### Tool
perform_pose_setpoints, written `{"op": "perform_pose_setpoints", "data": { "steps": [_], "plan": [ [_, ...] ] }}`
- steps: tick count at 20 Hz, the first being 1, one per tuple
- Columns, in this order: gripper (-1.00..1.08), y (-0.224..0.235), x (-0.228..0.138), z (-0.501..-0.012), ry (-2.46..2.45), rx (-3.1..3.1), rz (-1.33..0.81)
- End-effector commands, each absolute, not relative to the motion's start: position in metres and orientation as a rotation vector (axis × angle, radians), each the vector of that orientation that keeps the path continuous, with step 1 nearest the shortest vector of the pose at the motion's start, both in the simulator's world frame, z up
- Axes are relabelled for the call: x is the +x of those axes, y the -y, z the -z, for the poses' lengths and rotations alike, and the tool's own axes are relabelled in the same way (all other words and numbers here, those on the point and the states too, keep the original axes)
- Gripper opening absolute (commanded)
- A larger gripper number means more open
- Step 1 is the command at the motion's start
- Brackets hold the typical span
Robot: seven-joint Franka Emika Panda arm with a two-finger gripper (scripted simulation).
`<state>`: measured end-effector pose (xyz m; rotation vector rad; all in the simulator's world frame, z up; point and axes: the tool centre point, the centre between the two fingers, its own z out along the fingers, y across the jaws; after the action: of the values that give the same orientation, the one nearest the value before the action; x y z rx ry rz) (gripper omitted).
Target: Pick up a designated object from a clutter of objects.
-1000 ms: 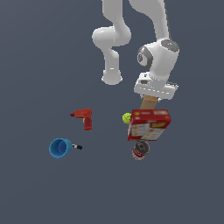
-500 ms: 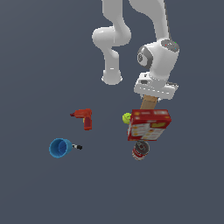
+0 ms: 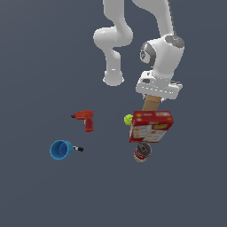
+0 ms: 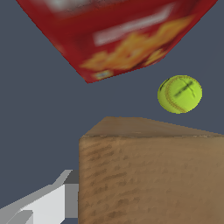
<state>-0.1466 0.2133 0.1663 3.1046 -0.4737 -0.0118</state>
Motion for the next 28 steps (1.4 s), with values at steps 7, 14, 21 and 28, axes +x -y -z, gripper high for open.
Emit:
{"op": "perform_pose_setpoints", "data": {
  "steps": [7, 14, 21, 28],
  "plan": [
    [-1.0, -0.206, -0.115, -0.223, 0.474, 3.11, 0.001],
    [-1.0, -0.195, -0.08, -0.284, 0.475, 3.109, 0.001],
    [-1.0, -0.186, -0.046, -0.341, 0.476, 3.107, 0.0],
    [-1.0, -0.179, -0.017, -0.388, 0.477, 3.106, 0.0]
  ]
}}
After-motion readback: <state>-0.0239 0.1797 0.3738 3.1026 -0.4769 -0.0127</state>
